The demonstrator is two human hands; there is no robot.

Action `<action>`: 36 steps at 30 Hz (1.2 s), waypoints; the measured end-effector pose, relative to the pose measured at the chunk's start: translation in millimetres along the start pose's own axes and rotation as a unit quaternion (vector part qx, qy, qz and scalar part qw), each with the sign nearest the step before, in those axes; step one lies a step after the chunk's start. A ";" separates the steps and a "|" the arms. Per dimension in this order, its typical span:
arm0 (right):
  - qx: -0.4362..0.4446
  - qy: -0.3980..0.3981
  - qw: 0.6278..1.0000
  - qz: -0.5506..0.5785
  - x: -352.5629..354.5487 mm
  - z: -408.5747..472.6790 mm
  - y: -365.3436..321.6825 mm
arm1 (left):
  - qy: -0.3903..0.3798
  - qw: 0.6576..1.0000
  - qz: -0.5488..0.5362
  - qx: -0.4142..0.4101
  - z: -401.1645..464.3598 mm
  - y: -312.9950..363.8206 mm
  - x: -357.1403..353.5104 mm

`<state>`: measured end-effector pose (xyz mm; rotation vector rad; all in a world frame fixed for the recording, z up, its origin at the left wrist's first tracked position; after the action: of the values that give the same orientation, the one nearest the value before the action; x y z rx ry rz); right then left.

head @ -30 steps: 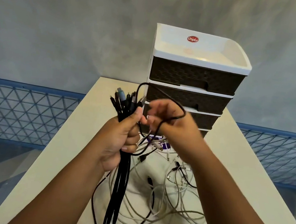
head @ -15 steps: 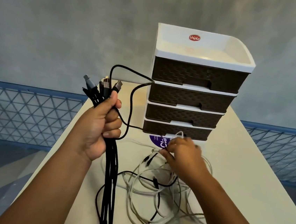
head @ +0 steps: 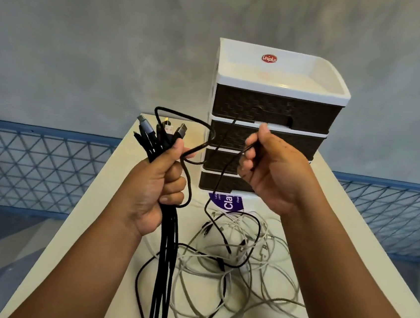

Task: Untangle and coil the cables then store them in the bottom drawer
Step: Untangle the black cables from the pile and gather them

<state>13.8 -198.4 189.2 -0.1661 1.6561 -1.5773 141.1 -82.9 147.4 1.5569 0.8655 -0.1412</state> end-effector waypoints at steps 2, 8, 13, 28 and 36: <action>0.024 -0.018 0.998 0.057 -12.5 -3.7 -9.0 | -0.006 1.000 0.016 -0.002 -0.9 -1.5 -2.1; 0.095 -0.019 0.989 0.116 -31.9 -15.9 -34.8 | -0.073 0.989 0.114 0.052 -12.6 -27.0 -19.8; 0.113 0.029 0.986 0.122 -12.0 -28.5 -41.3 | -0.117 0.980 0.148 0.065 -23.1 -40.9 -33.6; 0.156 -0.094 0.983 -0.040 29.8 -112.0 -55.1 | -0.051 0.991 0.116 -0.036 -84.9 -21.5 -49.4; 0.091 -0.099 0.928 -0.349 89.3 -185.0 -28.5 | -0.010 0.988 0.151 -0.032 -137.8 -64.4 -73.5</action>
<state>-172.2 -115.4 150.2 -0.8658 1.3448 -2.1363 -2.5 4.2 165.0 1.6032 0.6032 0.0878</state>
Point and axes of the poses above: each hand's wrist, its own z-axis towards the middle knuckle, its own x-axis out of the back of the hand, y = z × x, the point moved 7 cm from there along z, towards the middle knuckle, and after that the axes turned 10 degrees about x, right-handed, at the moved point
